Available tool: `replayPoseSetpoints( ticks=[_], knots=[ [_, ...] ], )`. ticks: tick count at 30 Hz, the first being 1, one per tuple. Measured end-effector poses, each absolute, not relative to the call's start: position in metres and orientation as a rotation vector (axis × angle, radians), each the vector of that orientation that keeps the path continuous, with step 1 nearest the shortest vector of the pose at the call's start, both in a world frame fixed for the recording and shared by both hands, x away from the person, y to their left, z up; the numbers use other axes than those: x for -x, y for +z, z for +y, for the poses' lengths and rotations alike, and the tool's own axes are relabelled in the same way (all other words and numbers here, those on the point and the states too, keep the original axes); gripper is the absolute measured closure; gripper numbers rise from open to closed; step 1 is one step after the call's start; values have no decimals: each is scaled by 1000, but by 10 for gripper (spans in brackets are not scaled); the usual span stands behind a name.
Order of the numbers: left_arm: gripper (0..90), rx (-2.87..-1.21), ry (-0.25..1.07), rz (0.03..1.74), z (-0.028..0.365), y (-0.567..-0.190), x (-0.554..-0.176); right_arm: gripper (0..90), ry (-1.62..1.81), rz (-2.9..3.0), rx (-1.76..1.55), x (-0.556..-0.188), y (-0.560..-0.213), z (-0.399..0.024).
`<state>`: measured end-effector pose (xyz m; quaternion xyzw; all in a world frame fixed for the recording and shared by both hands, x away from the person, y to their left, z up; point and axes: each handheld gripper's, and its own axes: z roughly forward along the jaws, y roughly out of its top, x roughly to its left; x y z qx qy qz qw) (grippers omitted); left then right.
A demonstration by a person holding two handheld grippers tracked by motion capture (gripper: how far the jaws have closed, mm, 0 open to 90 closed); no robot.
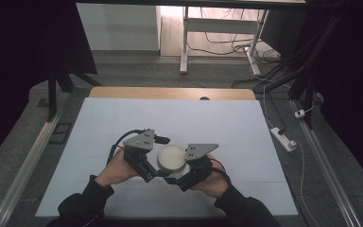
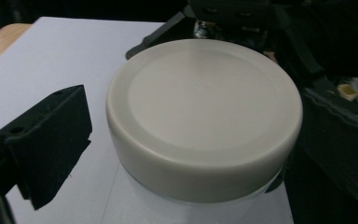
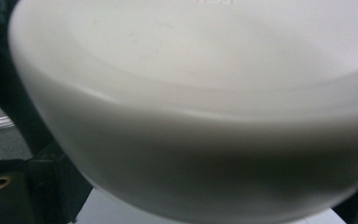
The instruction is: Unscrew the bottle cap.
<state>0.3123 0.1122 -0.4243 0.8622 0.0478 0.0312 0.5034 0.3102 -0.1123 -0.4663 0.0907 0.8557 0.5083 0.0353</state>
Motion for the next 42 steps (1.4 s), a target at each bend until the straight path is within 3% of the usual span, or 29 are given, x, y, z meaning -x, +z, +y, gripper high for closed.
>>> replayPoseSetpoints(
  ticks=[8,12,17,42],
  knots=[
    [1,-2064,-32,9,109,-429,-318,66,1580,2675,-185,-307,-467,-109],
    [72,-2046,-25,-27,109,-430,-316,66,1585,2681,-163,-306,-468,-108],
    [78,-2050,7,-15,109,-429,-314,66,1574,2676,-164,-306,-468,-108],
    [78,-2029,373,561,73,-427,-296,66,1439,2480,-524,-316,-471,-114]
  ],
)
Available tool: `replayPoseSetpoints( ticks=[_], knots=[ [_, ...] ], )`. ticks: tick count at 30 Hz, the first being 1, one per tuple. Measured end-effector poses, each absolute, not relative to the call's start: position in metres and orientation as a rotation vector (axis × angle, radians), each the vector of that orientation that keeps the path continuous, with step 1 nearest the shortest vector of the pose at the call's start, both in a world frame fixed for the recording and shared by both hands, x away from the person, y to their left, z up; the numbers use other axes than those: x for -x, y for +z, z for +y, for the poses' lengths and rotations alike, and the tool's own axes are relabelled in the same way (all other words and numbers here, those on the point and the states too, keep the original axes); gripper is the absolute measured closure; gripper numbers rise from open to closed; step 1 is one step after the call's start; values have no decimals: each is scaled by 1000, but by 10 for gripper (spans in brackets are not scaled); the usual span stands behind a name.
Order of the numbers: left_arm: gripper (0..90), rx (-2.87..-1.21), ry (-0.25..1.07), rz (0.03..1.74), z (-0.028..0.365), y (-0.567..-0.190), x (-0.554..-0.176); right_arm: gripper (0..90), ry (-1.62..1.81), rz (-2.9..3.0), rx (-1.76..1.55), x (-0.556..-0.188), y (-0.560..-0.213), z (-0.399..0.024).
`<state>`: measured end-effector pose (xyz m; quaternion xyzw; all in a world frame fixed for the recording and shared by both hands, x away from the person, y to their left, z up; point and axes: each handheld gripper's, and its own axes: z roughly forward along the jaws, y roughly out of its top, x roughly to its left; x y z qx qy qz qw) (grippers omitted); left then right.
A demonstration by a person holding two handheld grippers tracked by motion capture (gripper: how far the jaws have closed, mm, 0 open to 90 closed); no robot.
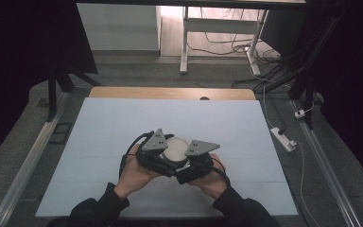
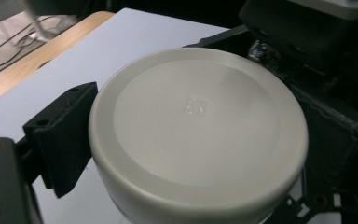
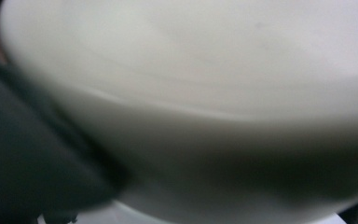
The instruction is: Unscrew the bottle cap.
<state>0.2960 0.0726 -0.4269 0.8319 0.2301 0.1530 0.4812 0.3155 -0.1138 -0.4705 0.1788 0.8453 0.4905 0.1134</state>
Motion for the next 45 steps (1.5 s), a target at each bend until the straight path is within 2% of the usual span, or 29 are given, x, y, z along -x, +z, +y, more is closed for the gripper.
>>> replayPoseSetpoints(
  ticks=[7,11,22,26,29,45],
  knots=[
    [65,-2046,390,588,67,-427,-295,66,1430,2467,-549,-315,-471,-113],
    [3,-2058,347,548,68,-428,-298,66,1442,2475,-522,-314,-470,-112],
    [0,-2088,283,371,84,-425,-305,66,1474,2513,-481,-313,-470,-112],
    [21,-2061,201,322,95,-426,-311,66,1491,2529,-457,-313,-470,-113],
    [70,-2049,151,292,99,-427,-313,66,1488,2538,-444,-313,-470,-112],
    [83,-2074,169,290,98,-425,-311,66,1489,2549,-438,-313,-471,-111]
  ],
)
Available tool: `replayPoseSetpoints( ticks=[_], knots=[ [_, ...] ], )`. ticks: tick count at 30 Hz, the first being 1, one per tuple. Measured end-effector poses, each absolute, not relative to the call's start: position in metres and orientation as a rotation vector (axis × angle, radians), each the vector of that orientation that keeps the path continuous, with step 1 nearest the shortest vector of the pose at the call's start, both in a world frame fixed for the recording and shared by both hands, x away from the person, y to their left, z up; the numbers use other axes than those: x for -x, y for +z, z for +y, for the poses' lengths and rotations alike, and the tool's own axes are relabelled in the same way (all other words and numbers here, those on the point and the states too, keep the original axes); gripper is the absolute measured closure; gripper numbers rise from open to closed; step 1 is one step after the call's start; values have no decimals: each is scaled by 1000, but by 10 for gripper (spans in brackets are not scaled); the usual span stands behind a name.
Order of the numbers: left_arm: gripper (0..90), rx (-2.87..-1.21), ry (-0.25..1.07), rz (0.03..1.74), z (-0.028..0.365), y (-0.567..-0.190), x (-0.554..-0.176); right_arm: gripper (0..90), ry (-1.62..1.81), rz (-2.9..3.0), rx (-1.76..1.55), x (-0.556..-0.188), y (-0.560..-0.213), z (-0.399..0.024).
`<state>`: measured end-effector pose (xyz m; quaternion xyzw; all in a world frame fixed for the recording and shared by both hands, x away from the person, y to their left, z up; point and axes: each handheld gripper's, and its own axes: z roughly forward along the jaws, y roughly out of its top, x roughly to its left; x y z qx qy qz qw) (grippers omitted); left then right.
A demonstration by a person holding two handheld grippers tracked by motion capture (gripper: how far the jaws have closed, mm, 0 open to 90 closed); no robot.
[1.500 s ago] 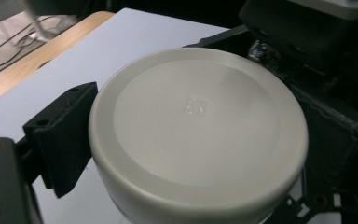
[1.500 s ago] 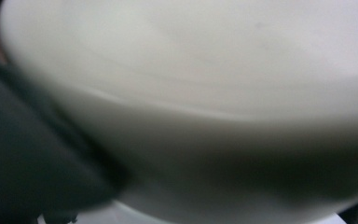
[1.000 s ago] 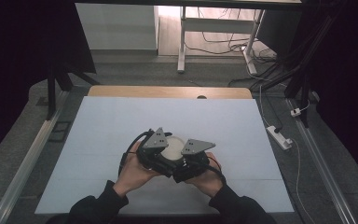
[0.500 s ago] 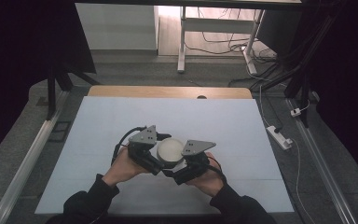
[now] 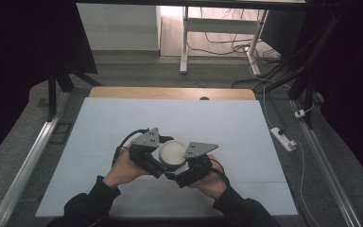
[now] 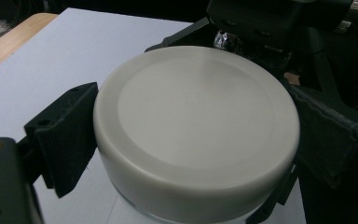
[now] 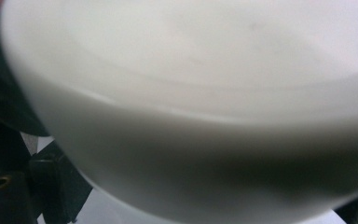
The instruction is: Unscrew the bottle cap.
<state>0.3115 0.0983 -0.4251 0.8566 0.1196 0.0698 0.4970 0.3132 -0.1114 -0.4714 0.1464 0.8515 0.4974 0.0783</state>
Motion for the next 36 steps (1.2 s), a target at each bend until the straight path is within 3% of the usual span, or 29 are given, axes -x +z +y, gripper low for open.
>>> replayPoseSetpoints(
  ticks=[36],
  knots=[
    [82,-1987,276,401,135,-402,-307,66,1465,2532,-482,-317,-472,-122]
  ],
)
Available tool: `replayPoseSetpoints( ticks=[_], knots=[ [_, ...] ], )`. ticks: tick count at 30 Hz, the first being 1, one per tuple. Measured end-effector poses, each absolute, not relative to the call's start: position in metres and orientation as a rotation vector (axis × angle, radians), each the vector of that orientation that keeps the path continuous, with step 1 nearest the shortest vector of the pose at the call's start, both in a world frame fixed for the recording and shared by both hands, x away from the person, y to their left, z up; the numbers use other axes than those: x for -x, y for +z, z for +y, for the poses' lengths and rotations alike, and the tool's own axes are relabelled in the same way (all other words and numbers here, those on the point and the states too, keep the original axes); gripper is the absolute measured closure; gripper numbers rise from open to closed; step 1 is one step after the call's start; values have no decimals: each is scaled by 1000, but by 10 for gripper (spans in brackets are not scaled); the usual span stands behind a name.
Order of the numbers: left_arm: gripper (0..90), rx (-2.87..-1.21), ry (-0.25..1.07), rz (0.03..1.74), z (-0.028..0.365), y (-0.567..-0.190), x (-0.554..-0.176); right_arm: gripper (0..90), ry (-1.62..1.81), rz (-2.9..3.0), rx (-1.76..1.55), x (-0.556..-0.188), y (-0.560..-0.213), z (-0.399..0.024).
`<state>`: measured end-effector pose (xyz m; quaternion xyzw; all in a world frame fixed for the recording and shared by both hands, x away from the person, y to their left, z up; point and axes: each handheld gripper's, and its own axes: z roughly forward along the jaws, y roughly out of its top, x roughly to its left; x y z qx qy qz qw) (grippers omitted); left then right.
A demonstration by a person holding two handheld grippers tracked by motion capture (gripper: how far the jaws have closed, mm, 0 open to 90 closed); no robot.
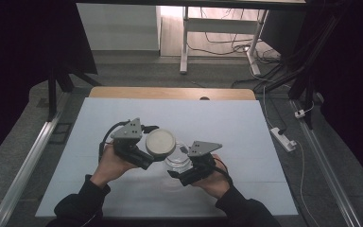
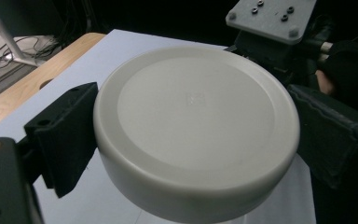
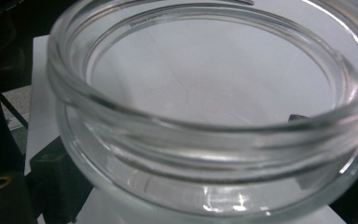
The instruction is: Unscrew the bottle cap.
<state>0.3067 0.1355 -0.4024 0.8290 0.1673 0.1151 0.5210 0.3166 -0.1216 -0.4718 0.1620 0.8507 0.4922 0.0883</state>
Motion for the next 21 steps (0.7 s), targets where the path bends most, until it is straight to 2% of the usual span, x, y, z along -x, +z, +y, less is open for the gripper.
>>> replayPoseSetpoints(
  ticks=[21],
  knots=[
    [82,-1985,241,446,149,-428,-298,66,1448,2479,-557,-325,-470,-138]
  ],
)
